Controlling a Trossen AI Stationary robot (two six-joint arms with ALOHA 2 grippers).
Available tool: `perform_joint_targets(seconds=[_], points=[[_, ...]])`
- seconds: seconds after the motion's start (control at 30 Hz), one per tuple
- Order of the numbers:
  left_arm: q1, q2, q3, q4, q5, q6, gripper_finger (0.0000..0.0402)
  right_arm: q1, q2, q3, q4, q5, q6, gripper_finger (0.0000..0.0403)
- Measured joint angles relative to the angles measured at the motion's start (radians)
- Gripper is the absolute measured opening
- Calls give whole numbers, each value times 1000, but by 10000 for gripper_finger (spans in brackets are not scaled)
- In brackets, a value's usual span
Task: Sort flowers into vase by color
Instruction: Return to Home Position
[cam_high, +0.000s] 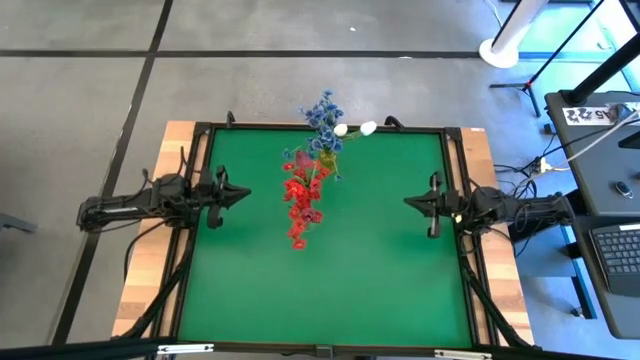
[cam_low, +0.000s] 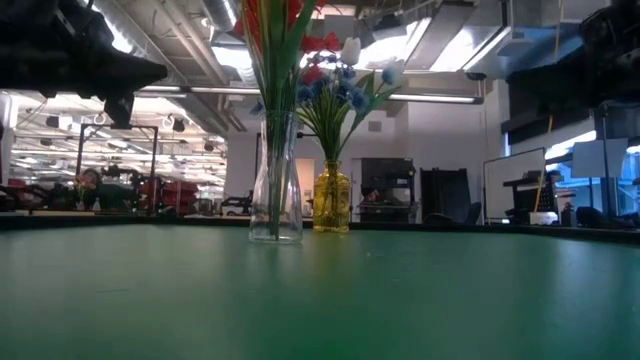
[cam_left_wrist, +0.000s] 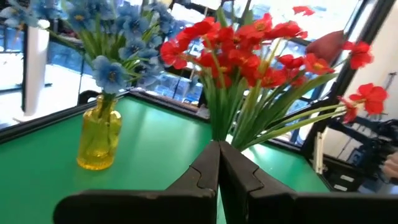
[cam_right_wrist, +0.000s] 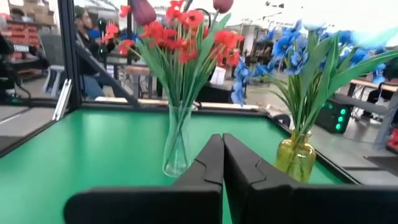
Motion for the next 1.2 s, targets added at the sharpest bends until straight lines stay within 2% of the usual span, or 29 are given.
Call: perform_joint_targets(seconds=[0.17, 0.53, 0.73, 1.2], points=[[-23, 0, -52, 61, 6, 2, 0, -1, 6, -44, 102, -28, 0, 0], [-33, 3, -62, 76, -4, -1, 0, -1, 7, -46, 41, 17, 12, 9], [-33, 3, -62, 75, -4, -1, 0, -1, 9, -47, 36, 19, -43, 11], [-33, 3, -62, 75, -4, -1, 0, -1, 9, -49, 35, 18, -49, 12]])
